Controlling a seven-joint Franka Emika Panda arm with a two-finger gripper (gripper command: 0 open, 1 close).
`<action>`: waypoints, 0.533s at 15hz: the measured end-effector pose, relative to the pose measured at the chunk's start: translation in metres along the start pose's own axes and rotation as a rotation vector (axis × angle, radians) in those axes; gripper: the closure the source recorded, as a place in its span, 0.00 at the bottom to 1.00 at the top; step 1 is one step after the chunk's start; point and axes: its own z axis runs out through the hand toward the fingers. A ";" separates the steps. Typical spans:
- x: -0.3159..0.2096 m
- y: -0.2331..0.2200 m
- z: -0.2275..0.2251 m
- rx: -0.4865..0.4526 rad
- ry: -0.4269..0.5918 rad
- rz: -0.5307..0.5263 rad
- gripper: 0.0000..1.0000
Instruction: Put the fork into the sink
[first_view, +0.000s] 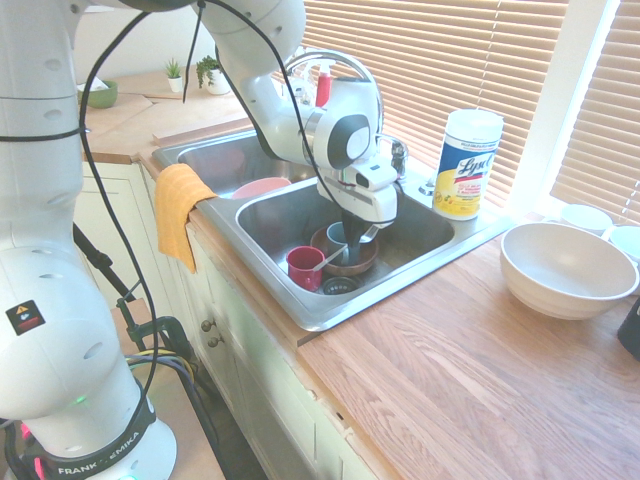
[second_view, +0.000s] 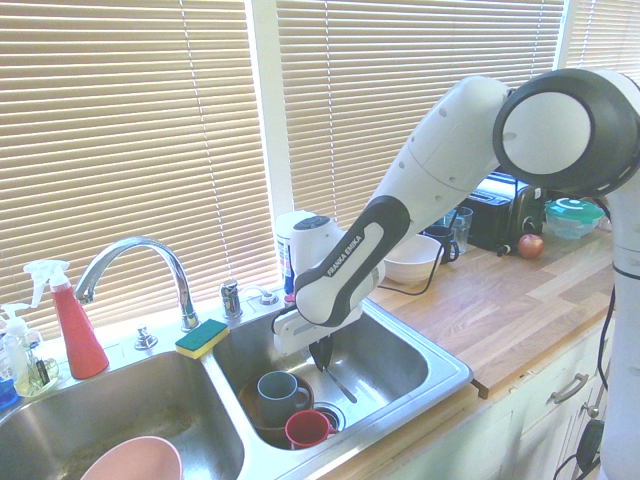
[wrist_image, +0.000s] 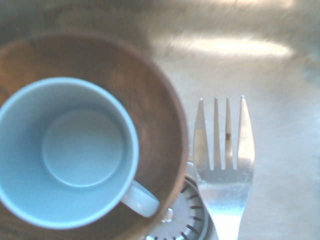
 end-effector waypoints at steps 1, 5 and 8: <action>0.002 0.000 0.008 0.002 0.000 0.006 1.00; 0.011 -0.008 0.043 -0.003 -0.019 0.032 1.00; 0.012 -0.015 0.068 -0.011 -0.032 0.035 1.00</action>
